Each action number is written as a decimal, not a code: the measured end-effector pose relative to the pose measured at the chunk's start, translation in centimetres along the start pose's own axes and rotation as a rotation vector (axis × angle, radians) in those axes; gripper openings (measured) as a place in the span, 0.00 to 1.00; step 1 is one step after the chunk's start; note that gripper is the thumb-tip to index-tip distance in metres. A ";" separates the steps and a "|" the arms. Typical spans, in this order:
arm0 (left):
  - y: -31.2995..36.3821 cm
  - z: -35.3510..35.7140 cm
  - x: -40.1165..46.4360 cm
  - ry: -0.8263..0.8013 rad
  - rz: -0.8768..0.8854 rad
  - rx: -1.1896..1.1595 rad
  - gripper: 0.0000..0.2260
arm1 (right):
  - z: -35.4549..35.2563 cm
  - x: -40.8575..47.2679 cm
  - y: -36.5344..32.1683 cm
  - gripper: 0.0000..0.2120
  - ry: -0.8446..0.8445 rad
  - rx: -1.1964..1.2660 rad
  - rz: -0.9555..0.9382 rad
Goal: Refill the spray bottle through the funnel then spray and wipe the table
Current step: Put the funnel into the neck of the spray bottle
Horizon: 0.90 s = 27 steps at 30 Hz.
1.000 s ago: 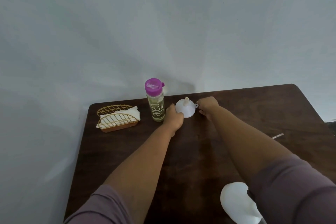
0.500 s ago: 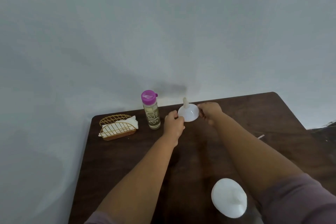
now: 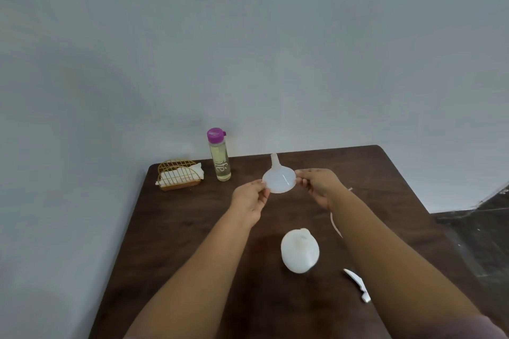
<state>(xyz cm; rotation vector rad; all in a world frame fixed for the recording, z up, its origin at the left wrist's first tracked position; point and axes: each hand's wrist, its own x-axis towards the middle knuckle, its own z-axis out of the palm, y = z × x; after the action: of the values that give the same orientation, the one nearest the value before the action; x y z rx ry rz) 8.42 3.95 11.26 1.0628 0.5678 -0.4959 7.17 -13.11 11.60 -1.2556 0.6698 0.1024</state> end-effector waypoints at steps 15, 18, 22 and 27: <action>-3.6 0.7 -8.5 -0.214 0.325 0.360 0.07 | -5.4 -8.0 1.2 0.09 -0.138 0.154 -0.018; -4.6 0.7 -9.1 -0.206 0.327 0.324 0.08 | -5.6 -8.3 1.6 0.07 -0.129 0.106 -0.039; -5.7 0.4 -9.2 -0.164 0.338 0.321 0.08 | -5.6 -8.9 2.0 0.09 -0.078 -0.009 -0.103; -6.9 0.2 -9.0 -0.120 0.311 0.299 0.15 | -6.0 -8.9 2.5 0.08 -0.044 -0.107 -0.178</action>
<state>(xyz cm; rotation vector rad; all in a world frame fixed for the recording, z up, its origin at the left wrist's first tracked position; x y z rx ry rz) -2.62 1.98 12.56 1.3695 0.2179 -0.3727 -3.53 -15.19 13.20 -1.4062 0.5174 0.0192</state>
